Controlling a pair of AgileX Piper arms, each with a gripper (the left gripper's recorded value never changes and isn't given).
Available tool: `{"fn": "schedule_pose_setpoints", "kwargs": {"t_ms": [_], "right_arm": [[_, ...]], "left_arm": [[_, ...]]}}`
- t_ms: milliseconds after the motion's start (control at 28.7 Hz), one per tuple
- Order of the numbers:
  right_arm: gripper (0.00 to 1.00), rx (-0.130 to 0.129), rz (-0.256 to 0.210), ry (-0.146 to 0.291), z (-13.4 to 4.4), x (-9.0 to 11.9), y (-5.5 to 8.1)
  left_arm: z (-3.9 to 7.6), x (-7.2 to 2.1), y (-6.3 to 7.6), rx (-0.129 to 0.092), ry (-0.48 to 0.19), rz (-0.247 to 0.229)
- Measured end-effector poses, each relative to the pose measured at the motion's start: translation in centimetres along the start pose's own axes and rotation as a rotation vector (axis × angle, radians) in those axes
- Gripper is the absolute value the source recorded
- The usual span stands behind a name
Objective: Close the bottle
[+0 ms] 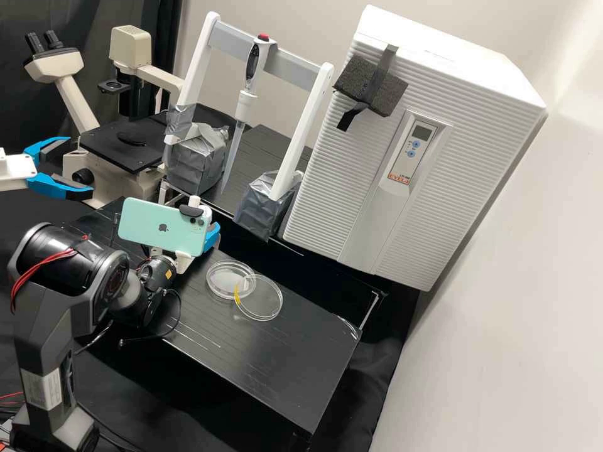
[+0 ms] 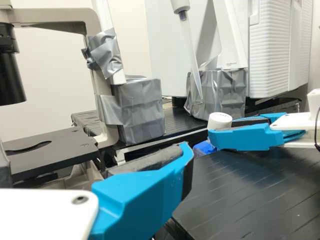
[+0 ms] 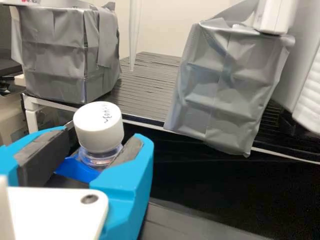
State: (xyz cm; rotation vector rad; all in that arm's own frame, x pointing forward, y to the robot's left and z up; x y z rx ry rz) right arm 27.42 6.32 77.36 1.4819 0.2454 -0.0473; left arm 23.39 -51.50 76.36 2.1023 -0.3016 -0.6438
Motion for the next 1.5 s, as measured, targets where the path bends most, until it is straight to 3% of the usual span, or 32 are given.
{"fn": "schedule_pose_setpoints", "kwargs": {"t_ms": [244, 592, 731, 870, 940, 1044, 1149, 1218, 1288, 1497], "right_arm": [[1.00, -0.001, 0.018, 0.007, -0.2, -0.5, 0.5], [1.00, 0.000, 0.038, 0.032, -0.8, -3.5, 0.9], [1.00, -0.030, 0.060, 0.064, -1.8, -4.9, 0.5], [1.00, -0.062, 0.143, 0.113, -3.1, -6.1, 0.4], [1.00, -0.065, 0.179, 0.142, -3.4, -6.5, 0.4], [1.00, -0.060, 0.209, 0.162, -3.4, -7.0, 0.5], [1.00, -0.026, 0.207, 0.171, -3.1, -7.2, 0.7], [1.00, -0.018, 0.207, 0.165, -2.9, -7.3, 0.7], [1.00, -0.015, 0.208, 0.165, -2.9, -7.3, 0.7], [1.00, -0.018, 0.205, 0.176, -3.0, -7.3, 0.7]], "left_arm": [[0.0, 0.00, 0.0, 0.000, 0.000, 0.000], [0.2, 0.12, 0.0, -0.006, 0.014, 0.010], [0.3, 0.20, 0.1, 0.019, 0.039, 0.021], [0.4, 0.29, 0.1, 0.042, 0.062, 0.031], [0.5, 0.34, 0.1, 0.058, 0.065, 0.033], [0.7, 0.39, 0.1, 0.088, 0.083, 0.038], [0.7, 0.42, 0.1, 0.100, 0.099, 0.042], [0.7, 0.34, 0.1, 0.092, 0.111, 0.049], [0.7, 0.07, 0.1, 0.090, 0.114, 0.066], [1.0, -0.40, 0.2, 0.131, 0.129, 0.084]]}}
